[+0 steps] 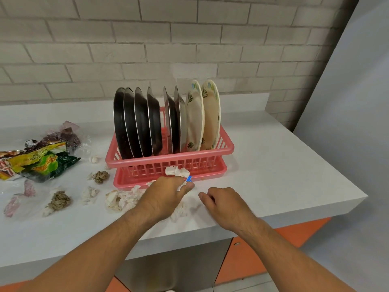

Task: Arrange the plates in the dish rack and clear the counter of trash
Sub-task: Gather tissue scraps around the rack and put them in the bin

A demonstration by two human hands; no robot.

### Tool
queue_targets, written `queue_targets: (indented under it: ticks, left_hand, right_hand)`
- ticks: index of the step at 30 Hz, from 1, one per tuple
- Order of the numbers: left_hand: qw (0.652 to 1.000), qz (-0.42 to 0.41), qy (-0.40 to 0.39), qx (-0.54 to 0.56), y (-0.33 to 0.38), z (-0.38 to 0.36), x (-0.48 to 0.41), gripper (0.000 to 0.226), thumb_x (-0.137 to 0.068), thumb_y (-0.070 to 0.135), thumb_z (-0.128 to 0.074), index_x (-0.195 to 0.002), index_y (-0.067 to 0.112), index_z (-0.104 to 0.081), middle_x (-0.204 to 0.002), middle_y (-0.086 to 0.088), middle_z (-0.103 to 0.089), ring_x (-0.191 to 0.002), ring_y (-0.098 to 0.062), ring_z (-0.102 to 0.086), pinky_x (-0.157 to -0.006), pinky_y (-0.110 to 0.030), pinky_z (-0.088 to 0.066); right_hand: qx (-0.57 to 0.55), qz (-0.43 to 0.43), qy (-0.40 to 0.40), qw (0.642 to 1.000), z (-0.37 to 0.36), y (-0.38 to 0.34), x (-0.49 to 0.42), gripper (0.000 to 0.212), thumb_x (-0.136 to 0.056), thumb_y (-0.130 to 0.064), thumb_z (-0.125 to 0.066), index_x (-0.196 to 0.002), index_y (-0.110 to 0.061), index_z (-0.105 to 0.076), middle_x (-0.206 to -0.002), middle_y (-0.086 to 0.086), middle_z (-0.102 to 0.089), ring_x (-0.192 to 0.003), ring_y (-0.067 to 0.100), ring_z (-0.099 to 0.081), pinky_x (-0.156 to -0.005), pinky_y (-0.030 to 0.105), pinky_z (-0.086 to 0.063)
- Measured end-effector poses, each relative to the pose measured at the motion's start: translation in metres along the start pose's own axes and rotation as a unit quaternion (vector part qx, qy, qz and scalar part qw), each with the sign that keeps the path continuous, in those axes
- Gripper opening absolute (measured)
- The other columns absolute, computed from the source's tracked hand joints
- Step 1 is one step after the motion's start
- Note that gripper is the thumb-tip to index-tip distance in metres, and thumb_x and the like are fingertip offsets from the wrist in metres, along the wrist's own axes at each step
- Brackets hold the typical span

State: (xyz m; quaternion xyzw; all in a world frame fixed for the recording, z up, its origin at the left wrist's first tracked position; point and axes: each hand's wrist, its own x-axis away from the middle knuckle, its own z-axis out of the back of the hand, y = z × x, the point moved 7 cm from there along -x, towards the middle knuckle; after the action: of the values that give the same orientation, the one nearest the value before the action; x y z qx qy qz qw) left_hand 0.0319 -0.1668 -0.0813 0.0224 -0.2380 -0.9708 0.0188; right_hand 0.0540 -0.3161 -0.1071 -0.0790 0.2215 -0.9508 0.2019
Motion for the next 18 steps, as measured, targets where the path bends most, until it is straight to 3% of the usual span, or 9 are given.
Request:
queue_targets:
  ticks: [2, 4, 7, 9, 13, 18]
  left_hand:
    - [1.000, 0.010, 0.020, -0.009, 0.002, 0.001, 0.005, 0.054, -0.094, 0.059, -0.035, -0.055, 0.023, -0.045, -0.055, 0.004, -0.048, -0.050, -0.010, -0.042, -0.051, -0.027, -0.033]
    - [0.999, 0.024, 0.026, -0.023, 0.002, 0.000, 0.009, 0.062, -0.097, 0.057, -0.028, -0.053, 0.018, -0.047, -0.053, 0.001, -0.048, -0.050, -0.014, -0.046, -0.053, -0.030, -0.040]
    - [0.995, -0.012, 0.000, -0.097, 0.009, -0.008, 0.013, 0.046, -0.104, 0.038, -0.027, -0.086, 0.013, -0.062, -0.082, -0.004, -0.059, -0.076, -0.021, -0.058, -0.072, -0.037, -0.050]
    - [0.995, -0.035, -0.018, -0.093, 0.012, -0.014, 0.018, 0.031, -0.104, 0.028, -0.030, -0.104, 0.012, -0.057, -0.095, -0.005, -0.059, -0.088, -0.023, -0.059, -0.078, -0.037, -0.049]
    - [0.998, -0.017, -0.027, -0.050, -0.005, -0.021, 0.027, 0.015, -0.104, 0.027, -0.030, -0.101, 0.021, -0.043, -0.078, -0.001, -0.059, -0.069, -0.021, -0.058, -0.063, -0.041, -0.050]
    - [0.999, -0.019, -0.012, -0.030, -0.033, -0.008, 0.037, 0.019, -0.103, 0.030, -0.029, -0.100, 0.022, -0.046, -0.081, 0.001, -0.061, -0.073, -0.016, -0.058, -0.068, -0.036, -0.051]
  right_hand:
    - [0.009, 0.004, -0.004, 1.000, -0.003, -0.001, -0.001, 0.046, -0.101, -0.045, -0.032, -0.064, -0.021, -0.044, -0.065, -0.003, -0.052, -0.061, 0.012, -0.050, -0.057, 0.026, -0.038]
    - [0.014, 0.009, 0.000, 1.000, -0.004, -0.002, -0.003, 0.047, -0.102, -0.042, -0.030, -0.062, -0.021, -0.043, -0.064, -0.004, -0.049, -0.060, 0.011, -0.048, -0.057, 0.024, -0.035]
    - [0.023, 0.022, 0.002, 1.000, -0.006, -0.007, -0.002, 0.046, -0.103, -0.038, -0.029, -0.064, -0.020, -0.043, -0.065, -0.005, -0.047, -0.063, 0.011, -0.048, -0.060, 0.023, -0.034]
    - [0.024, 0.023, -0.004, 0.999, -0.007, -0.011, 0.002, 0.044, -0.104, -0.039, -0.028, -0.070, -0.019, -0.047, -0.068, -0.005, -0.049, -0.068, 0.012, -0.052, -0.062, 0.025, -0.037]
    - [0.031, -0.004, -0.012, 0.999, -0.015, -0.015, 0.012, 0.036, -0.103, -0.046, -0.027, -0.088, -0.019, -0.046, -0.079, -0.001, -0.055, -0.072, 0.015, -0.054, -0.059, 0.026, -0.037]
    - [0.042, -0.046, -0.016, 0.998, -0.022, -0.033, 0.023, 0.034, -0.101, -0.049, -0.030, -0.093, -0.019, -0.045, -0.083, 0.000, -0.056, -0.076, 0.016, -0.055, -0.060, 0.028, -0.039]
